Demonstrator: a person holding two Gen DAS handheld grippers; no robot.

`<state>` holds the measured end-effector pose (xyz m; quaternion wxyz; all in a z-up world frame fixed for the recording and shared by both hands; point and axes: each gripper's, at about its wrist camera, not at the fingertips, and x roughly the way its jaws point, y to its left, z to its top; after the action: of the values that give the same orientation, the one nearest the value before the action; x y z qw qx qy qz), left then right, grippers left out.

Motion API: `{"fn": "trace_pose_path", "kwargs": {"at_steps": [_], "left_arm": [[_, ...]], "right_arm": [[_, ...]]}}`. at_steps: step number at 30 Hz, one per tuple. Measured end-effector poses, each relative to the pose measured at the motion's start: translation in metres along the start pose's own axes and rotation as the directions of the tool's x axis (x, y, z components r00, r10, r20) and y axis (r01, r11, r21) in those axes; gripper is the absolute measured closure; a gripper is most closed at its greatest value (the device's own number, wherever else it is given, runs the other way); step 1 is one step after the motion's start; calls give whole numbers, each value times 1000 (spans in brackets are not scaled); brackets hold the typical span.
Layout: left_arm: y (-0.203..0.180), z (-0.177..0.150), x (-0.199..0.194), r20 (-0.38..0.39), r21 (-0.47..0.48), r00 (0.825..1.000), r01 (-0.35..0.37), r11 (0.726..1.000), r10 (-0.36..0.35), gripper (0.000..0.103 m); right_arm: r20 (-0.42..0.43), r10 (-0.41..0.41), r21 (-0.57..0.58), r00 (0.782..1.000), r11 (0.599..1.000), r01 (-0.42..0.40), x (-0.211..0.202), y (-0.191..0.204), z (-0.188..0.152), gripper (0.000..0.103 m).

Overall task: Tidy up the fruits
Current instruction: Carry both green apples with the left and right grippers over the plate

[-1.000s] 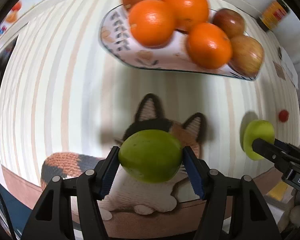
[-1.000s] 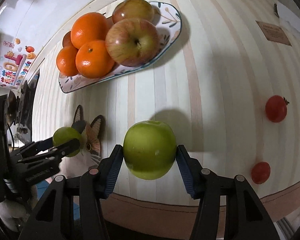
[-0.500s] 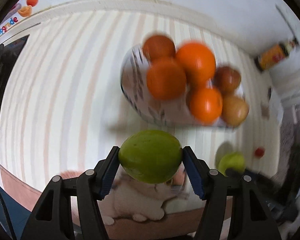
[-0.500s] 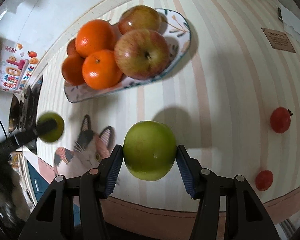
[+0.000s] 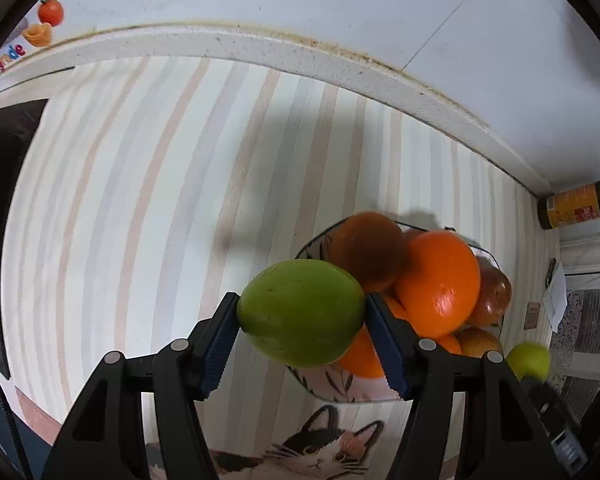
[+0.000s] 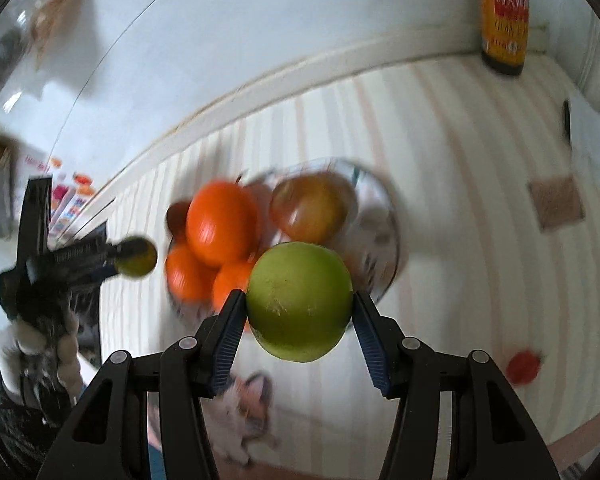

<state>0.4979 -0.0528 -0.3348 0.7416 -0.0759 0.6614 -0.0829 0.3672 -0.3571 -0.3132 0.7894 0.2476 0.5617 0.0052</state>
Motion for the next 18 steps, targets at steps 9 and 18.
{"fn": "trace_pose_path", "kwargs": {"at_steps": [9,18], "left_arm": [[-5,-1,27,-63,3,998,3,1000,-3,41],[-7,0,29,-96,7,995,-13,1000,14,41]], "right_arm": [[-29,-74,13,997,997,74,38,-15,42,46],[-83,-67,62,994,995,72,57,-32,47,46]]}}
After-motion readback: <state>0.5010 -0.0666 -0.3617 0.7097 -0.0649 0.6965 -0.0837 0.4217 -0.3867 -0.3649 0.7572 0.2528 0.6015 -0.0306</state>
